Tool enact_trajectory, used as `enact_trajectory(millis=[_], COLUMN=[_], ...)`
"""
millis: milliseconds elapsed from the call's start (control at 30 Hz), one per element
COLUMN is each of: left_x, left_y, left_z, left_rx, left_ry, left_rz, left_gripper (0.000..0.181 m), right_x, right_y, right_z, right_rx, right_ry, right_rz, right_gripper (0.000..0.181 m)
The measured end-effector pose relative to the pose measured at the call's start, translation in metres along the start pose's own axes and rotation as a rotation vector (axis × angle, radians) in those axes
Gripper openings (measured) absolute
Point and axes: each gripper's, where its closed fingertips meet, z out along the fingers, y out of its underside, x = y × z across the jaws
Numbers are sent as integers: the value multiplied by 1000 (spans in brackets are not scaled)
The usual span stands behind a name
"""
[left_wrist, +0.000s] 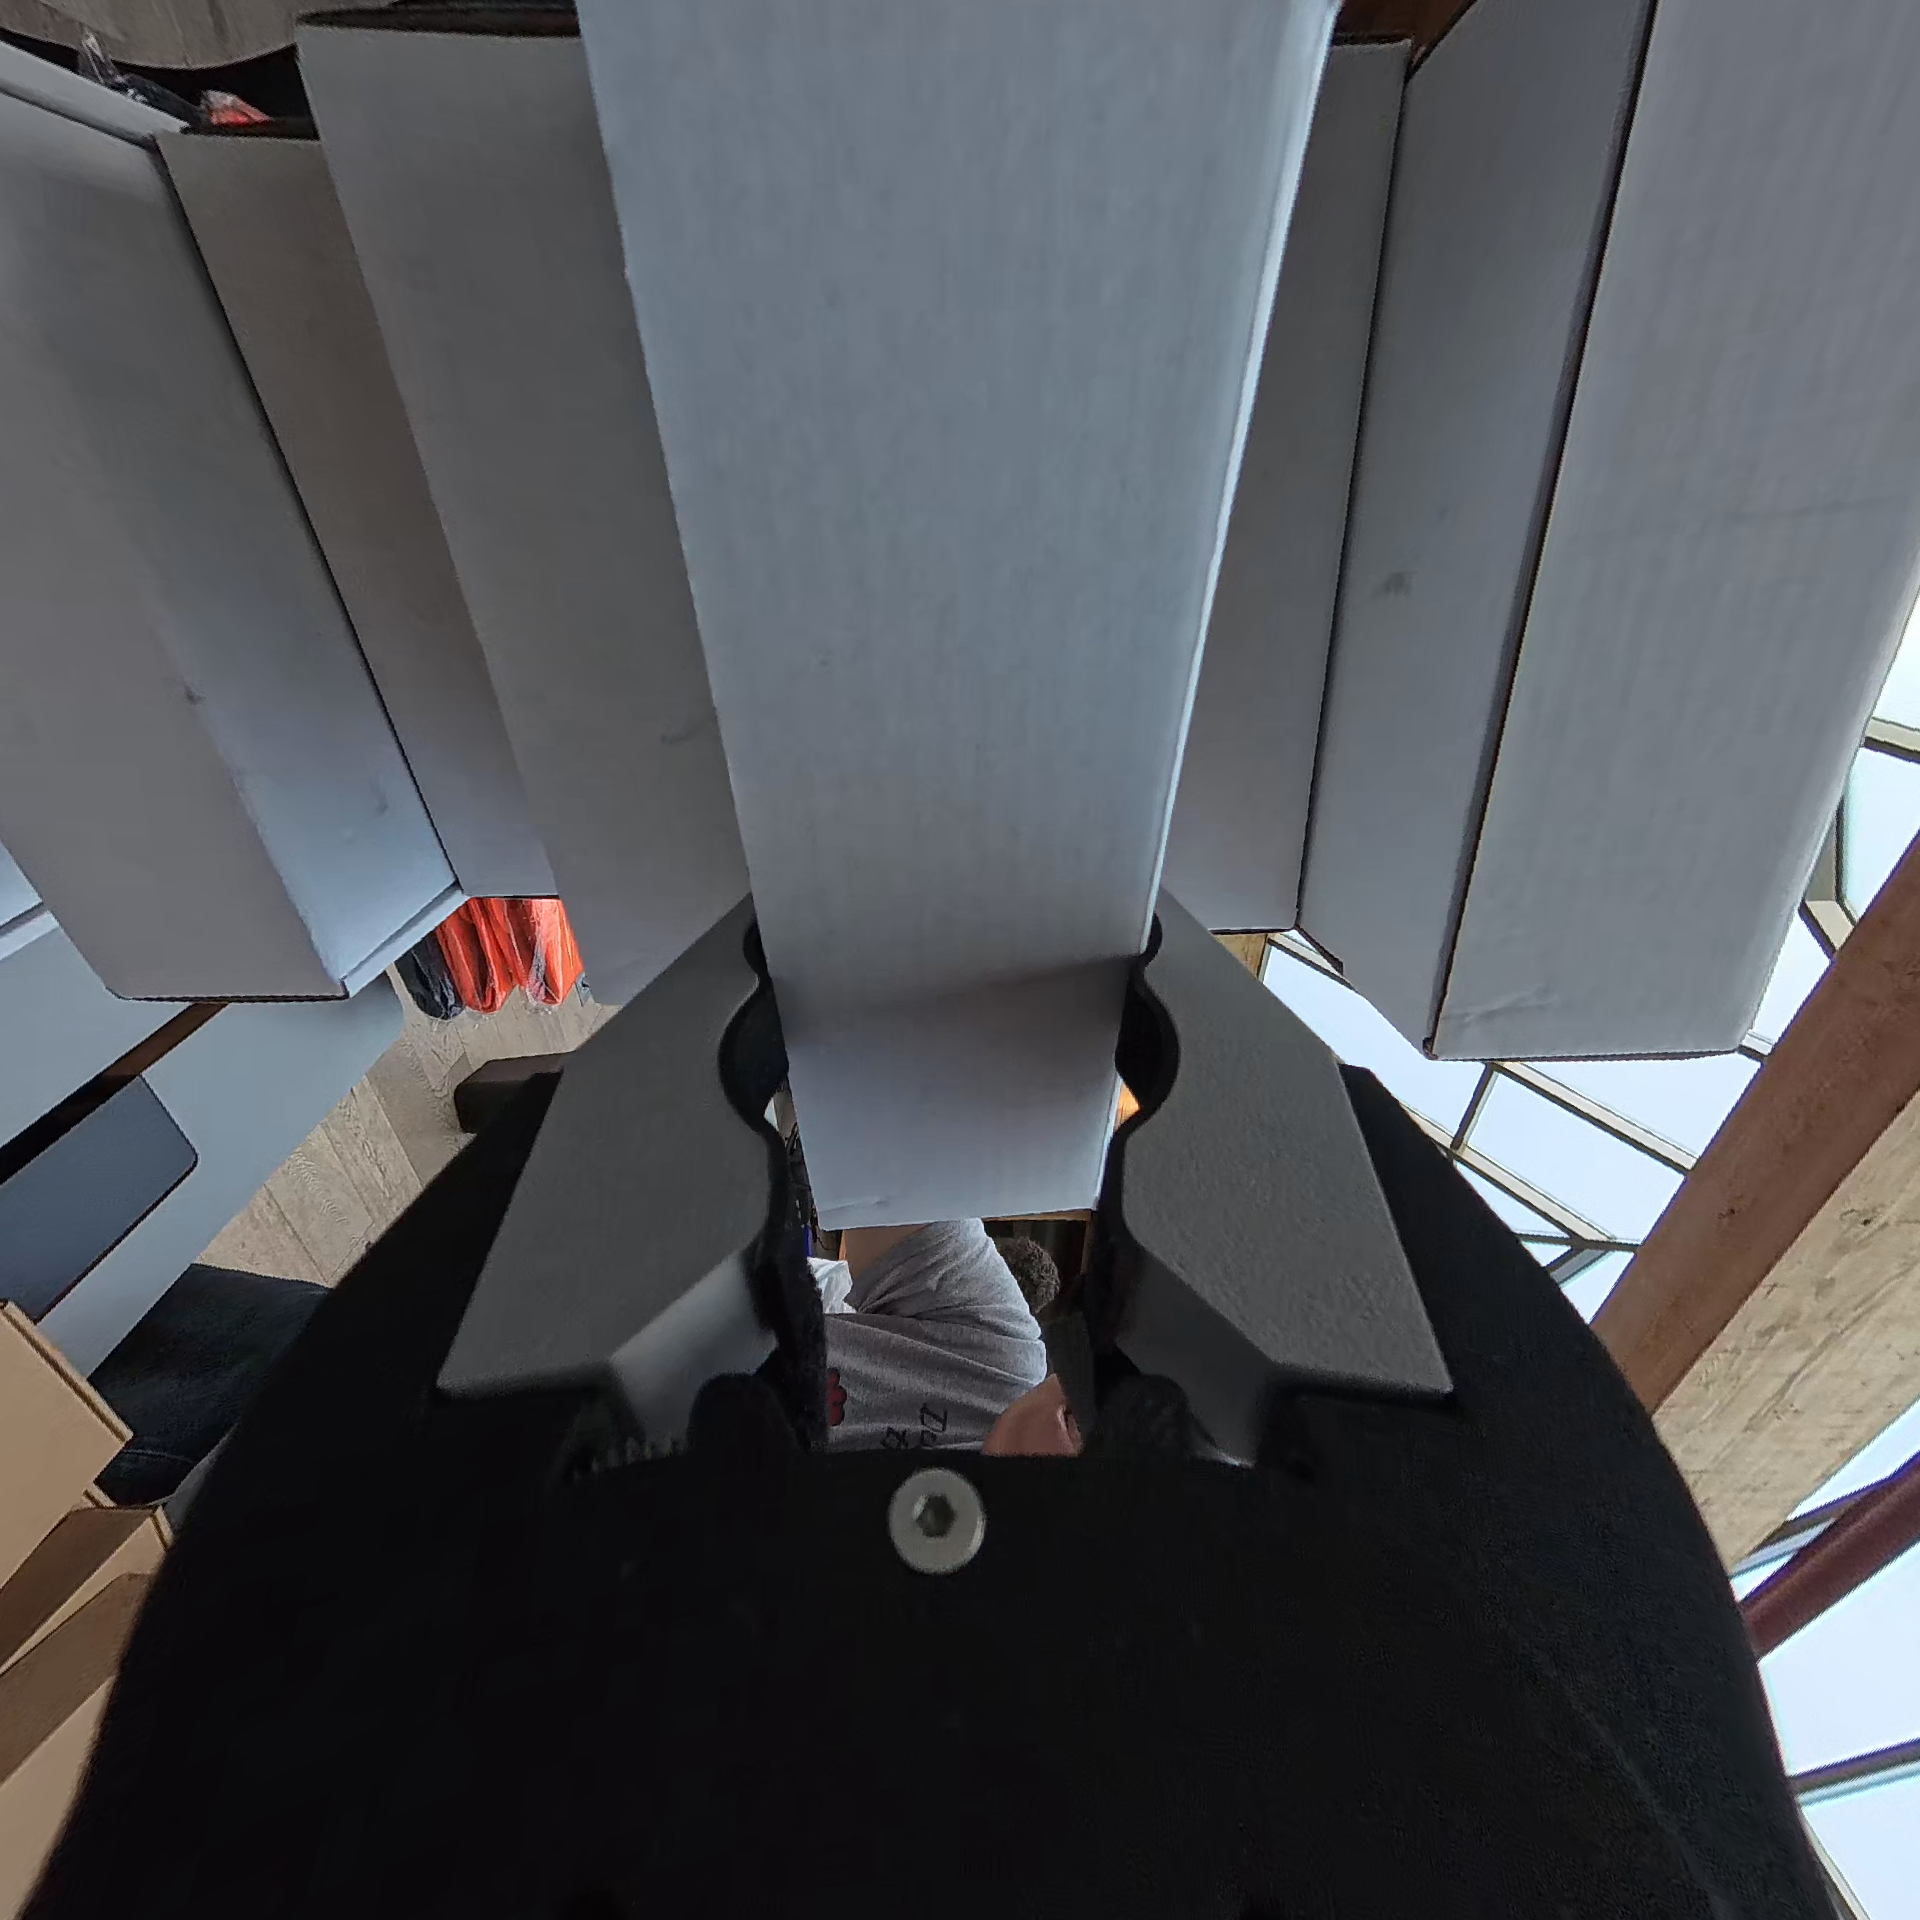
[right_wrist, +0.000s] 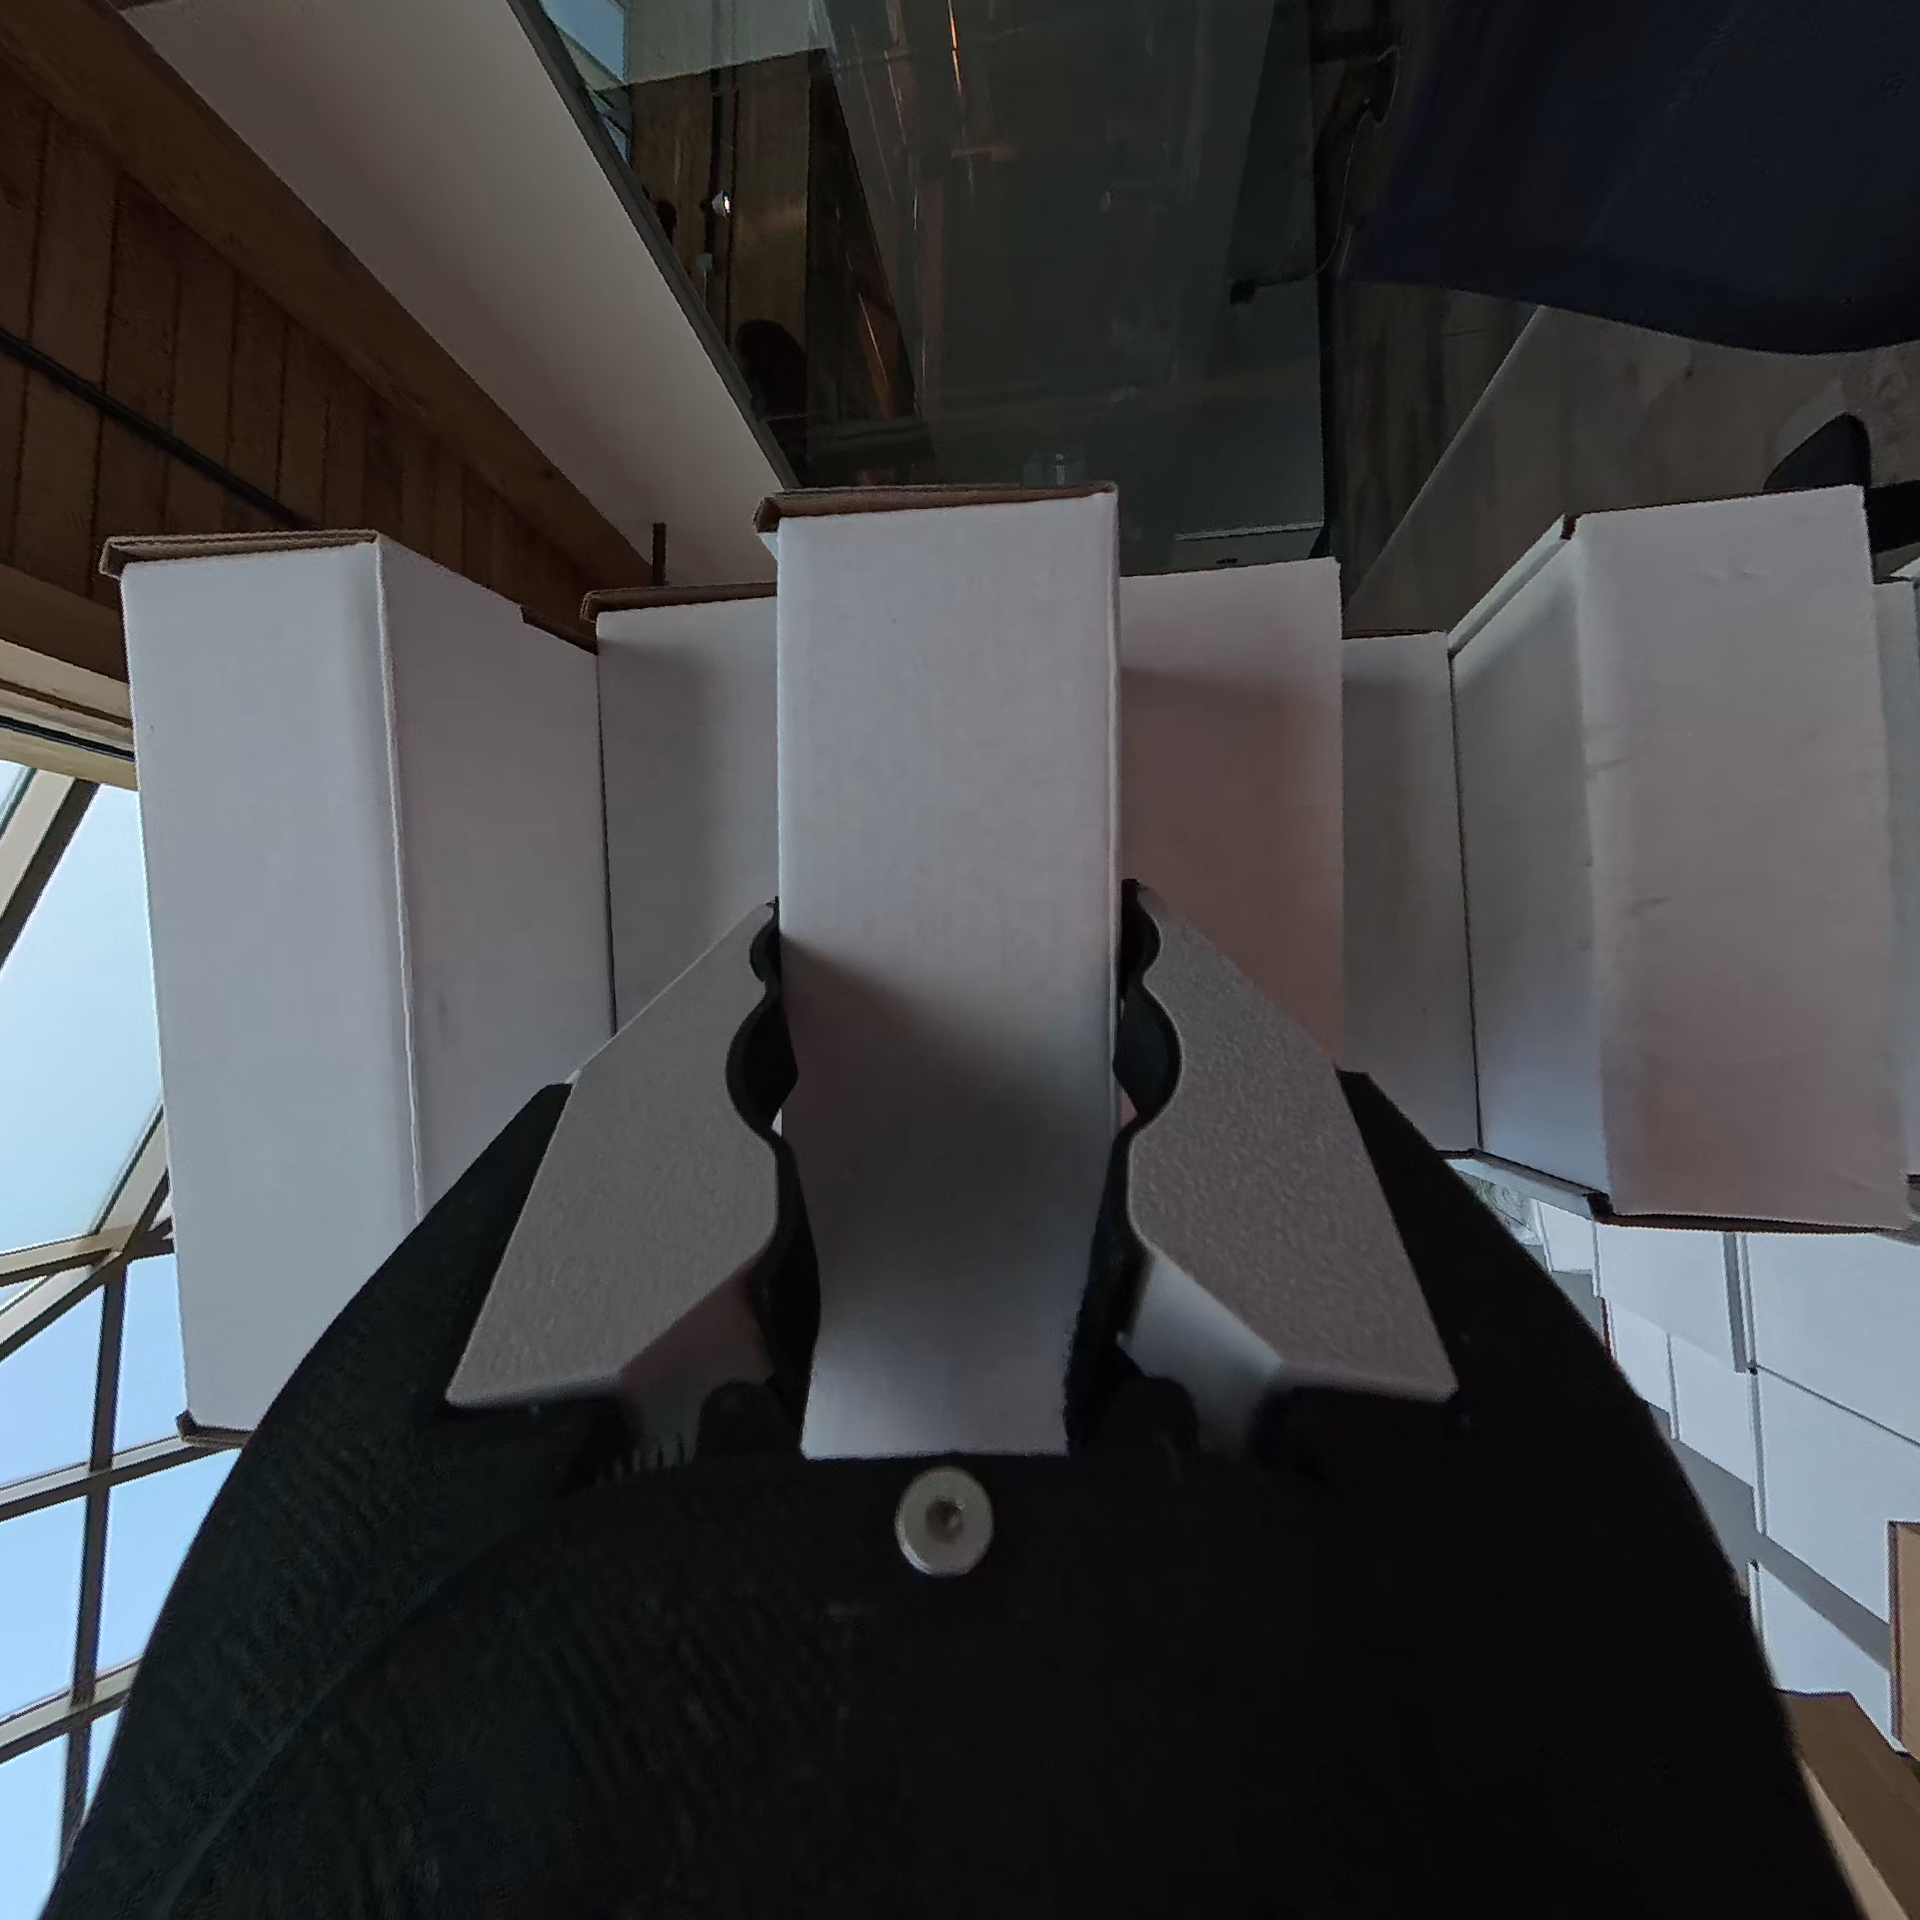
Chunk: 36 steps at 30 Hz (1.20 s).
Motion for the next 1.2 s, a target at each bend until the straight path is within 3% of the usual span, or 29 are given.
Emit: enact_trajectory(millis=[267, 1200], left_x=[1, 0], left_y=[2, 1], left_z=[3, 4], left_rx=[-17, -91], left_ry=[-4, 14], left_rz=[0, -7], left_gripper=[63, 62], right_x=[-1, -1], right_y=[1, 2], right_z=[1, 6], right_rx=[43, -84], right_ry=[14, 50], right_rz=[-17, -48], right_gripper=[61, 60])
